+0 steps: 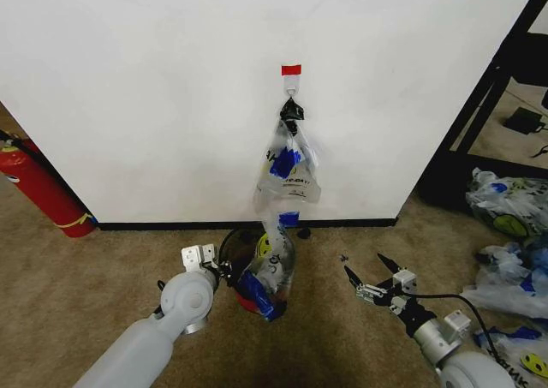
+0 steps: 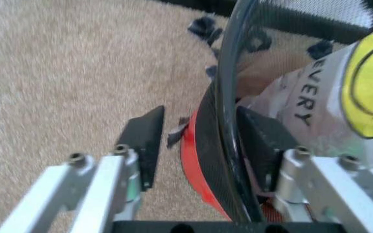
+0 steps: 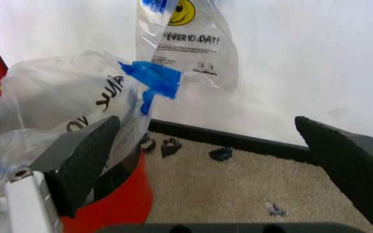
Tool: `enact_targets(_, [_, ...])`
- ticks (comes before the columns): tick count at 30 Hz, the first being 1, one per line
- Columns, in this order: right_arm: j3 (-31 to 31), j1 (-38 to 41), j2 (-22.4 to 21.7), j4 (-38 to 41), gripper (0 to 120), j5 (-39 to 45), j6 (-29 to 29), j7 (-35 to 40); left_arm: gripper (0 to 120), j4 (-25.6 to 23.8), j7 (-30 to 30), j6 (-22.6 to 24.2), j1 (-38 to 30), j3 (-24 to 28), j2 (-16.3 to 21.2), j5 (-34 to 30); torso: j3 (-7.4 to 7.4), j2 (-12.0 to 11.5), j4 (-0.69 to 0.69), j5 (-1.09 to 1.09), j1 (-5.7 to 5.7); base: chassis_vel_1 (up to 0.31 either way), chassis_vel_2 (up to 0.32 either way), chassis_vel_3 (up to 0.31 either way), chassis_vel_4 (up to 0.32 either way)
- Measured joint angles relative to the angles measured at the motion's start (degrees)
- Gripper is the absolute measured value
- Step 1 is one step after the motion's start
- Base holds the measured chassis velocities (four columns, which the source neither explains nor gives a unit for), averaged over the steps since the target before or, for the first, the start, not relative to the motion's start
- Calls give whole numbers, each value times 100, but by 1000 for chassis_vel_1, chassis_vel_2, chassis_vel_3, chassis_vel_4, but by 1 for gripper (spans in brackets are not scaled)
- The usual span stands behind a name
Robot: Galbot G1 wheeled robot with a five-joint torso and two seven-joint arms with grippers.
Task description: Pick up the garbage bag from the wall and place it over the trash bin.
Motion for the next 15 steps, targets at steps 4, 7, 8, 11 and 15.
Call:
enact_targets(4, [-18,27,5,-21,100,-5,0,-13,67,-260,169,51,39,-176,225,210,0,0,0,0,0,0,0,0,0])
enact_targets(7, [-28,52,26,-36,100,-5,2,-14,77,-406,354,-155,86,-261,404,762,0,0,0,1,0,0,0,0,0])
enact_targets(8, [-32,55,38,-40,100,-5,3,-15,79,-444,456,-318,111,-282,458,1046,0,0,1,1,0,0,0,0,0])
enact_targets(11, [-40,53,92,-78,100,-37,15,-15,91,-734,1091,-894,230,-328,744,2013,0,0,2,1,0,0,0,0,0])
enact_targets(15, [-41,38,134,-108,100,-59,15,21,99,-1210,1482,-967,214,-240,910,1992,-1,0,1,1,0,0,0,0,0])
